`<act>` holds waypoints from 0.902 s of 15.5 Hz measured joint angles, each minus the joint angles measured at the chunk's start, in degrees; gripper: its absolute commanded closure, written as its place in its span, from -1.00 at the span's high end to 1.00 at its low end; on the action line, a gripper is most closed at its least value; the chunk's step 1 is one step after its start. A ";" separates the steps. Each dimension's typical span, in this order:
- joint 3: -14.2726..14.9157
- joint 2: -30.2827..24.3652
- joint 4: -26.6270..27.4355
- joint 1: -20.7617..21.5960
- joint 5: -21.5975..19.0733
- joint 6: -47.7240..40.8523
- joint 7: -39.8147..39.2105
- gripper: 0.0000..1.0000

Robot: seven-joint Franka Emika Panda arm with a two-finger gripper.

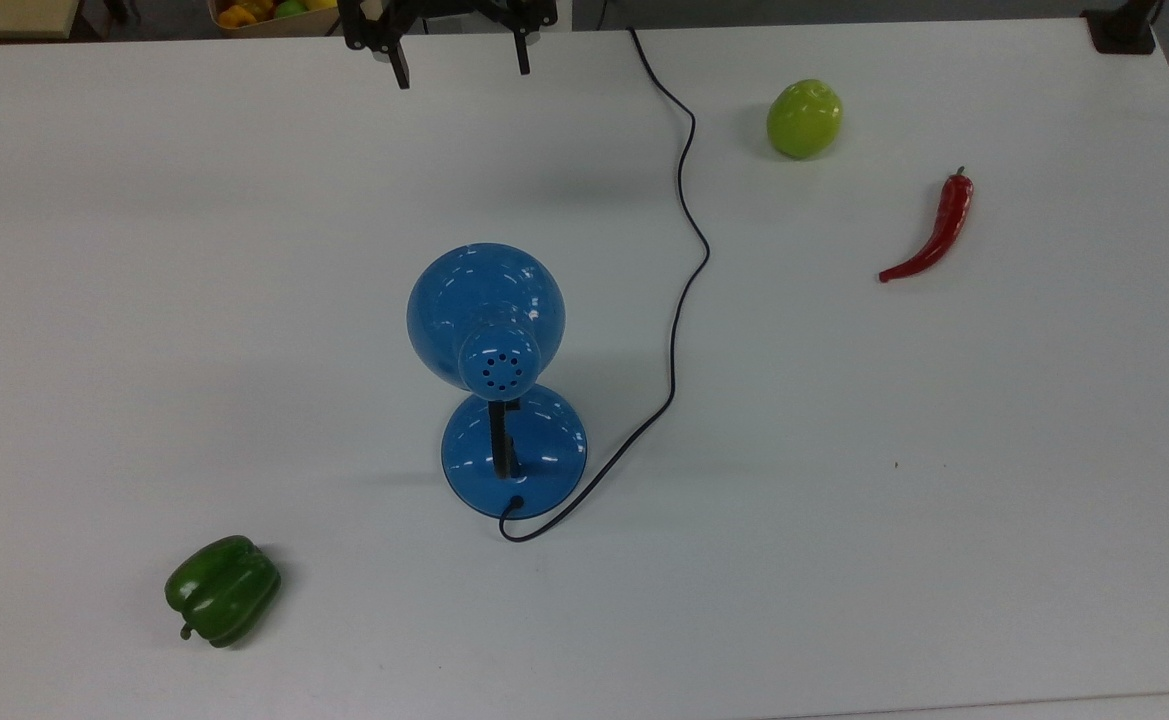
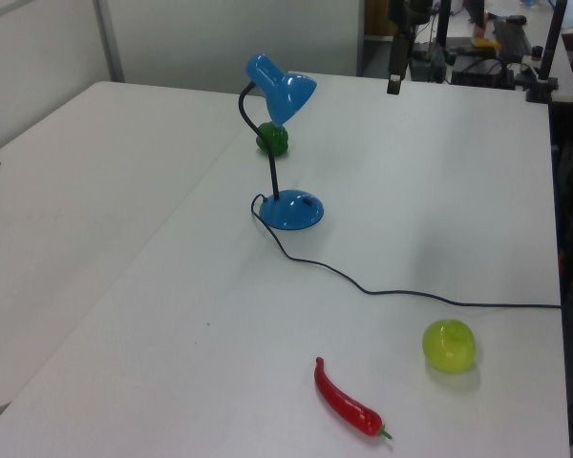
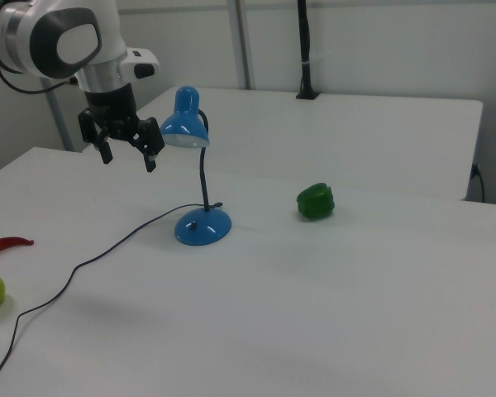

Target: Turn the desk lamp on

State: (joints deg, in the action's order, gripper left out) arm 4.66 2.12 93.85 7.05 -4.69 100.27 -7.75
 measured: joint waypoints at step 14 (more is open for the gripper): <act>-0.01 0.43 0.14 0.00 -0.02 0.05 -1.05 -1.00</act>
State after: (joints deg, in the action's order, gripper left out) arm 4.65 2.54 93.99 7.05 -4.71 100.32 -8.80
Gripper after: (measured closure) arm 0.881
